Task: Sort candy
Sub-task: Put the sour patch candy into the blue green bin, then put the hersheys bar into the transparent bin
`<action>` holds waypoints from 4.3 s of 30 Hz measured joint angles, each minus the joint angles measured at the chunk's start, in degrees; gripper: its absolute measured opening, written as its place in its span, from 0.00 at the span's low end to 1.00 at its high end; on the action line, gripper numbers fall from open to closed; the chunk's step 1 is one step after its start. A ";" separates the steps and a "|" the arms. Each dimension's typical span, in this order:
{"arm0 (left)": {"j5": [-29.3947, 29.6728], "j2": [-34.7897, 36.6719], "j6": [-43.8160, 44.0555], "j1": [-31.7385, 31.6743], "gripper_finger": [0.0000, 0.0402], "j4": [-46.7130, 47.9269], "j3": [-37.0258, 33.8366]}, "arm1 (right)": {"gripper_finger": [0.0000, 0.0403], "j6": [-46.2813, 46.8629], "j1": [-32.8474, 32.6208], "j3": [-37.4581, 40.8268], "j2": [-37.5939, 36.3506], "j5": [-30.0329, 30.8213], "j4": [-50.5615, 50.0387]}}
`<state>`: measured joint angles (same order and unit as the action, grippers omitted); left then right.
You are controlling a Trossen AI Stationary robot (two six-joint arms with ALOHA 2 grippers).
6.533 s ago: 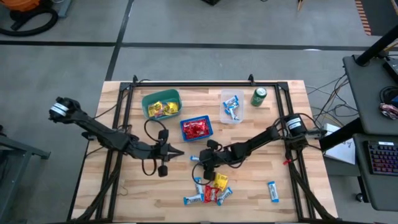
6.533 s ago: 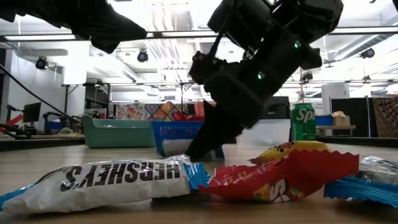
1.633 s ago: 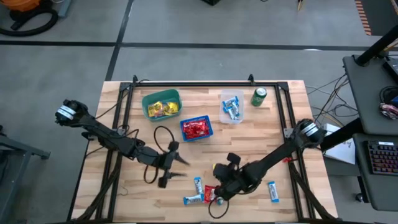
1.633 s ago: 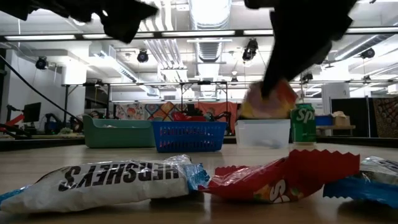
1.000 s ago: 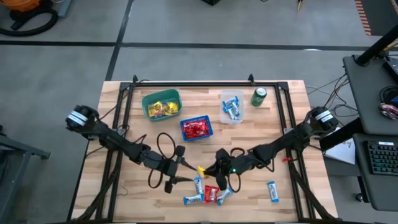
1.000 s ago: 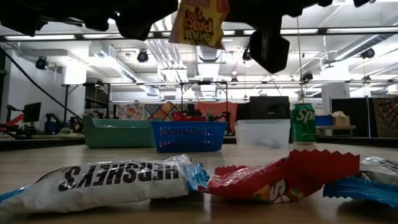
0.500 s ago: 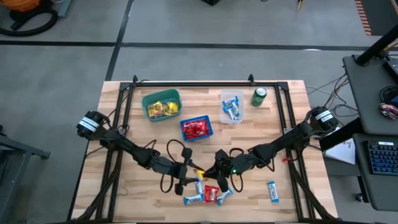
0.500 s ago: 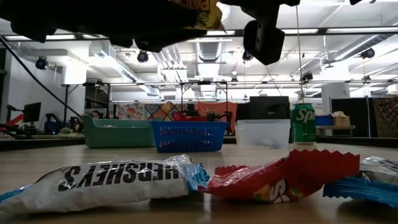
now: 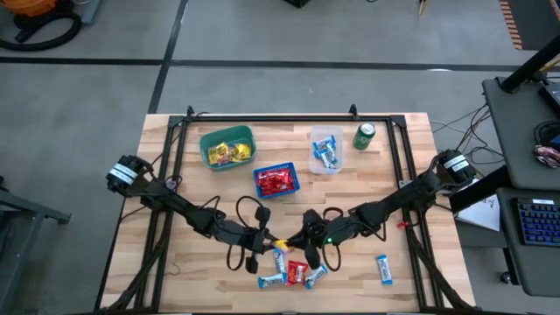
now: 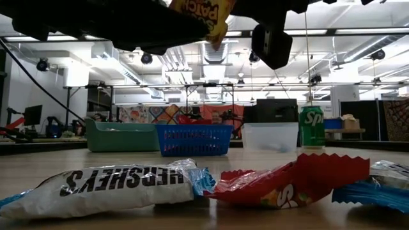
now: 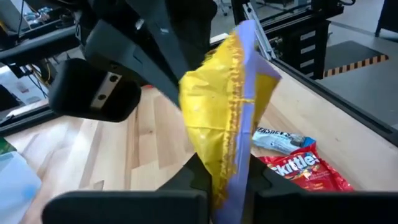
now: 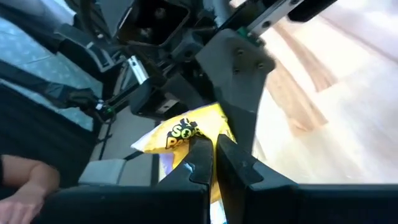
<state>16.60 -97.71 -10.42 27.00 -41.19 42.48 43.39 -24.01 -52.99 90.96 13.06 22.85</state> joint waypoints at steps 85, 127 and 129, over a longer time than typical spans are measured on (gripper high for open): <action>-18.45 34.31 19.85 -69.01 0.00 61.34 -10.70 | 0.36 -22.46 12.41 -17.25 3.05 13.57 -36.55; 0.94 44.45 21.45 -26.23 0.37 47.63 -8.55 | 0.36 54.06 -13.56 -16.27 -1.05 -22.56 -85.57; 1.49 44.51 21.45 -25.96 0.37 47.37 -8.55 | 0.36 59.12 -15.64 -14.96 -1.05 -24.36 -85.63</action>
<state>18.09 -53.20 11.03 1.04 6.18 33.93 102.51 -39.65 -67.95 89.91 -11.30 -62.78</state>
